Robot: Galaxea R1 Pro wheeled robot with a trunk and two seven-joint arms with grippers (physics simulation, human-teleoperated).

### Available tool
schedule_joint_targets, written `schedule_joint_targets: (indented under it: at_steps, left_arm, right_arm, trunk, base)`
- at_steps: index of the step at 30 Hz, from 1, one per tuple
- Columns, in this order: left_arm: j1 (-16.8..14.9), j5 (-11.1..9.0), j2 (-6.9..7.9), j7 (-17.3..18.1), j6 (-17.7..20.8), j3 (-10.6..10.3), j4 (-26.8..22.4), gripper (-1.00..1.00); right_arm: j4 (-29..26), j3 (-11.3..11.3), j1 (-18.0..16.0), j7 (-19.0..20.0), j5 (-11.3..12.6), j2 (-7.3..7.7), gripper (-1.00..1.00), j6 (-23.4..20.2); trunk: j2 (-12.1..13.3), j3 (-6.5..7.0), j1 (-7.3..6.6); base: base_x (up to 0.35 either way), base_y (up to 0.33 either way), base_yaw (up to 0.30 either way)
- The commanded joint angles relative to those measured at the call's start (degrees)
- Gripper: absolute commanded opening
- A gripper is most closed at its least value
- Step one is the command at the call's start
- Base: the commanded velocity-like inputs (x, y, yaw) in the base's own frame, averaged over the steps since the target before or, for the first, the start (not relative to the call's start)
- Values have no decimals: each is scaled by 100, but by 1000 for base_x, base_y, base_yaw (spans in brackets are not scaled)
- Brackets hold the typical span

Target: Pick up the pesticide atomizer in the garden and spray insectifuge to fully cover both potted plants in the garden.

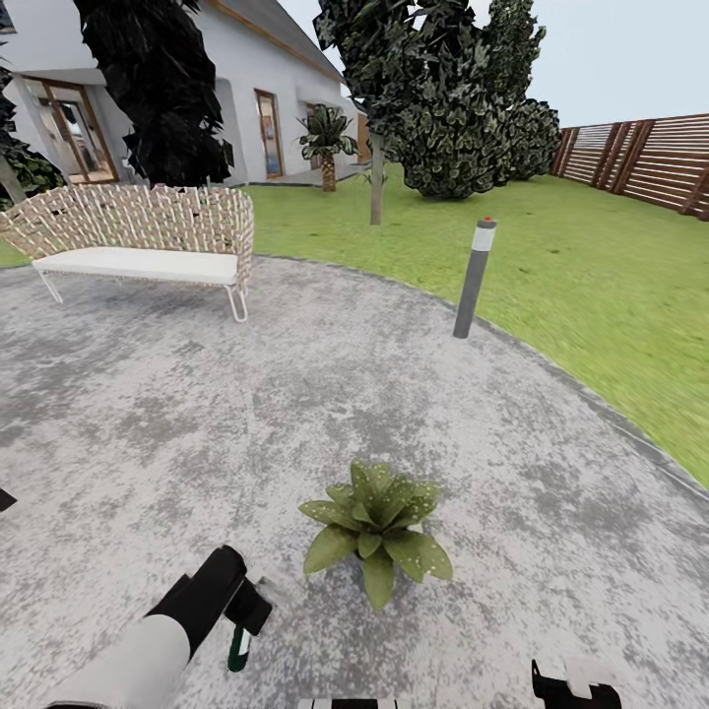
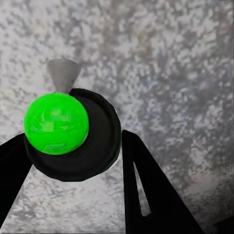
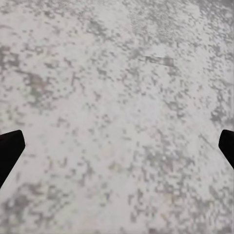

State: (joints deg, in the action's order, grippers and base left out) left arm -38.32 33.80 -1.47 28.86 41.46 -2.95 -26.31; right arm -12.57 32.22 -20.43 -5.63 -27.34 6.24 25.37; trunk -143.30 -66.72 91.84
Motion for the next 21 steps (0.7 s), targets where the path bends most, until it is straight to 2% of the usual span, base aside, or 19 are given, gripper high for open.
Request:
schedule_joint_targets:
  at_steps: [1,3,5,9,12,14,16,18,21]
  left_arm:
    - [0,5,53,50,18,182,-12,-100]
    - [0,10,73,43,-27,364,-14,-100]
    - [0,16,35,21,-112,408,-14,-100]
    - [0,-3,-80,-219,-152,425,-11,-100]
    - [0,2,-191,-273,-155,427,-8,-100]
    - [0,12,-215,-281,-156,423,-11,-100]
    - [0,22,-192,-277,-156,417,-13,-100]
    - [0,31,-104,-278,-156,433,-7,-100]
    - [0,51,-73,-282,-162,404,7,-100]
  right_arm:
    - [9,30,-6,-26,-61,0,100,21]
    - [9,30,-5,-26,-61,0,100,21]
    - [15,30,-5,-26,-61,0,100,21]
    - [18,30,-7,-26,-61,-1,100,21]
    - [18,30,-7,-26,-61,0,100,21]
    - [18,30,-6,-26,-61,0,100,21]
    - [18,30,-6,-26,-61,0,100,21]
    - [18,30,-5,-26,-61,0,100,21]
    - [14,30,-5,-26,-61,0,100,21]
  trunk:
    - [-2,-5,-1]
    - [-2,-5,-1]
    - [-2,-5,-1]
    - [-2,-5,-1]
    - [-2,-5,-1]
    - [-2,-5,-1]
    - [-2,-5,-1]
    - [-2,-5,-1]
    - [-2,-5,-1]
  base:
    - [-2,-2,0]
    - [0,0,0]
    - [0,0,0]
    - [0,0,0]
    - [0,0,0]
    - [0,0,0]
    - [0,0,0]
    - [58,0,0]
    - [266,0,0]
